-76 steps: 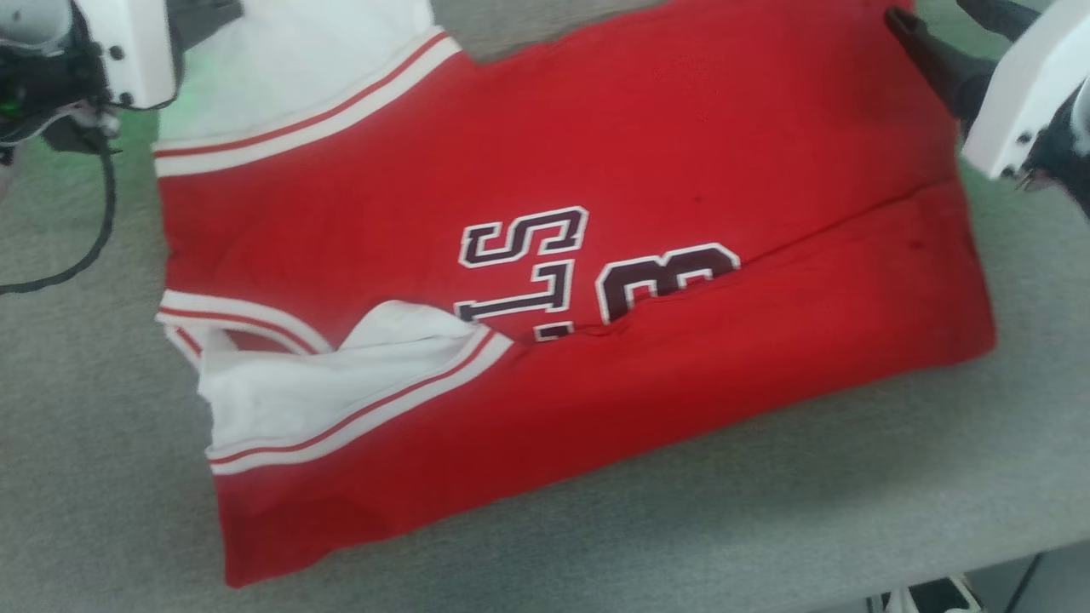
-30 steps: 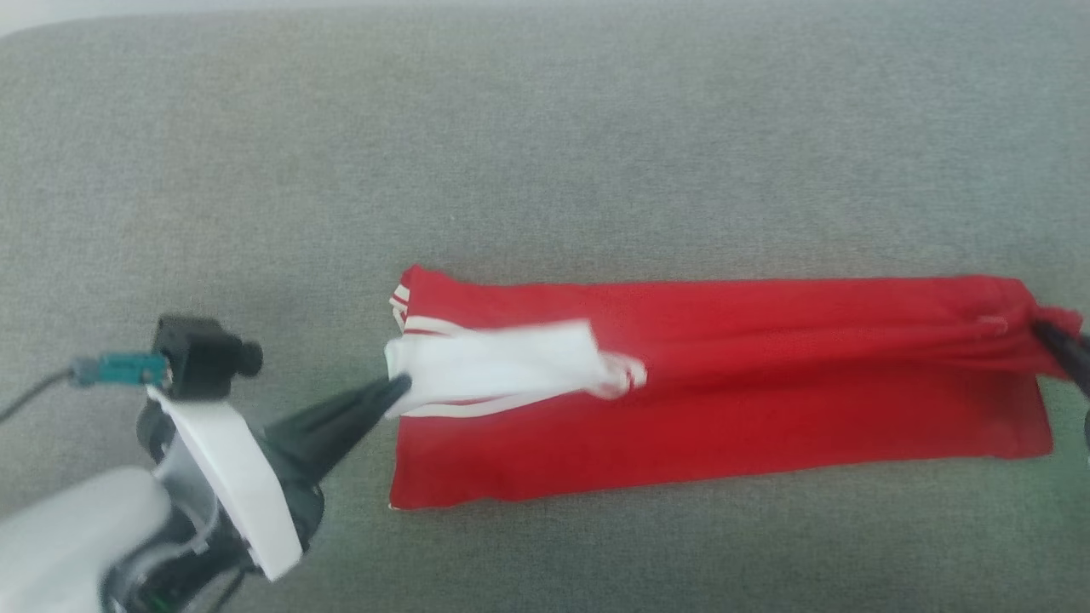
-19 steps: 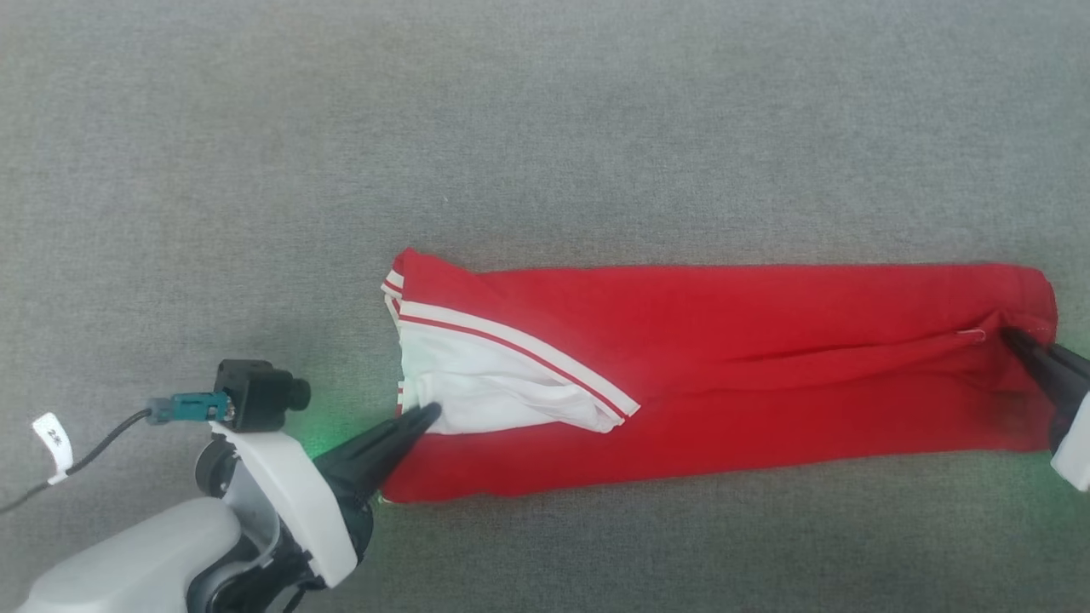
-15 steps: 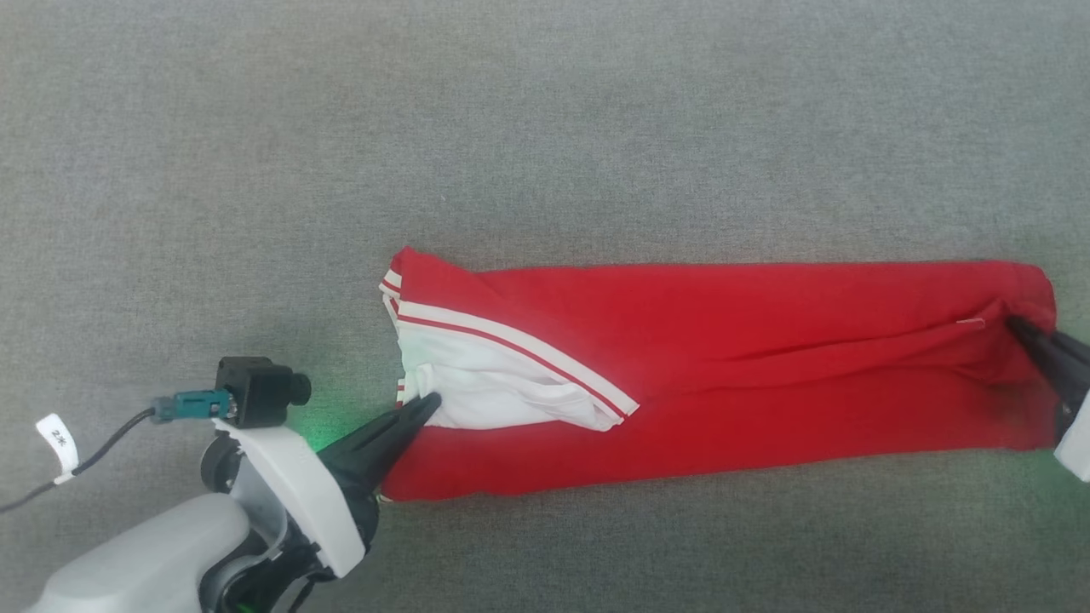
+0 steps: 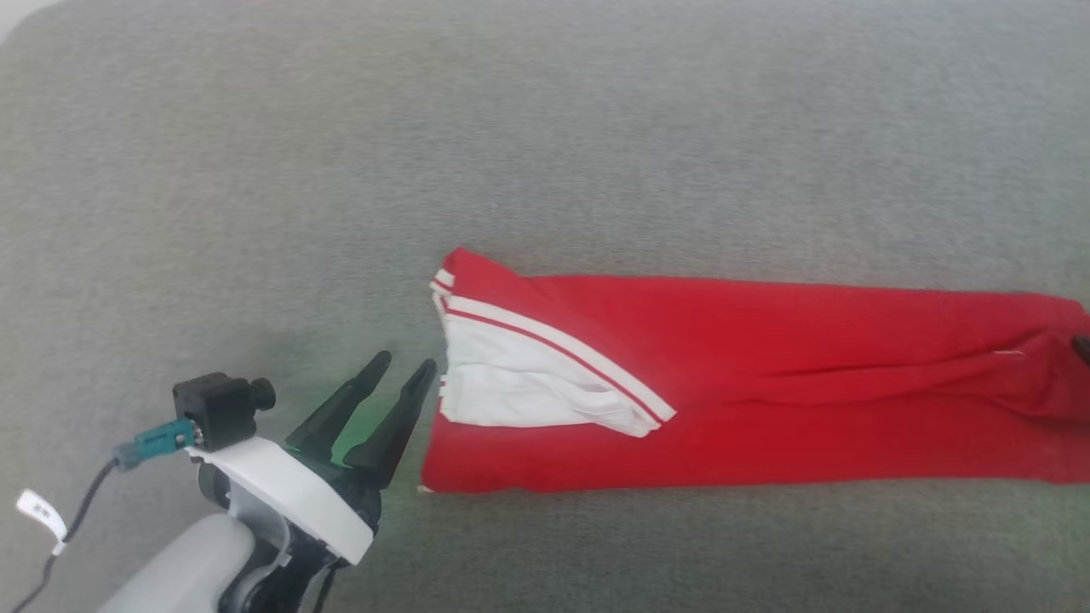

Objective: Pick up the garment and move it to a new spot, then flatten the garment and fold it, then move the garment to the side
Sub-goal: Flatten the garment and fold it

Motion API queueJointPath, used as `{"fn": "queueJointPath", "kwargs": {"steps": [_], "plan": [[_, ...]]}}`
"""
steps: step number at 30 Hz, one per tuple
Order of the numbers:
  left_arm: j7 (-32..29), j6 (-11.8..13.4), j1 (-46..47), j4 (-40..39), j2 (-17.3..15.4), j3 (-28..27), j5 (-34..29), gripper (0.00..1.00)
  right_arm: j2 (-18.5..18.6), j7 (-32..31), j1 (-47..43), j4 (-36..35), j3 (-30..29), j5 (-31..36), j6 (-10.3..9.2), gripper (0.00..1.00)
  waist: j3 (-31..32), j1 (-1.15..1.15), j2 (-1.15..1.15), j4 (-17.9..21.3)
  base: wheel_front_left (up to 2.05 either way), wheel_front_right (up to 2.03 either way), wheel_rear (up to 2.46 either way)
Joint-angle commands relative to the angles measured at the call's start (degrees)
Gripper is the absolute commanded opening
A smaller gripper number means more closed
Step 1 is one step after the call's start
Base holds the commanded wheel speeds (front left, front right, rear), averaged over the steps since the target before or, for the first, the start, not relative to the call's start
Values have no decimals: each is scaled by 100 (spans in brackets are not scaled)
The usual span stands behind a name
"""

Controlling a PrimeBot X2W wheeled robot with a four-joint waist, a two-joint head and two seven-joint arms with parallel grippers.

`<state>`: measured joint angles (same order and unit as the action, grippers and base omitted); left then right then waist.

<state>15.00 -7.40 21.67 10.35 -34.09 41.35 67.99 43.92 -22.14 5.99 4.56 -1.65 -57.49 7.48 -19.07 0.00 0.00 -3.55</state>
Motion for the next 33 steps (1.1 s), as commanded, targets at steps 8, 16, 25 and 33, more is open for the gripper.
{"fn": "queueJointPath", "kwargs": {"steps": [8, 16, 25, 33], "plan": [[21, -11, -507, 397, 1015, -1300, -1220, 100, -114, -872, 136, 916, -14, -89, 3, 100, 123, 0, 0, -558, 0, 0, 0], [21, -11, -790, 205, 1692, -2748, -3637, 100, -487, -1881, 256, 1379, 105, 123, 5, 100, 183, 0, 0, -752, 0, 0, 0], [21, -11, -1103, -55, 2312, -3511, -4676, 100, -850, -2345, 580, 1332, -34, 599, 17, 0, 97, 0, 0, -691, 0, 0, 0], [22, -11, -1163, -130, 2420, -3772, -4916, 100, -867, -2102, 986, 1489, -1129, 1289, -9, 0, -47, 0, 0, -288, 0, 0, 0]]}}
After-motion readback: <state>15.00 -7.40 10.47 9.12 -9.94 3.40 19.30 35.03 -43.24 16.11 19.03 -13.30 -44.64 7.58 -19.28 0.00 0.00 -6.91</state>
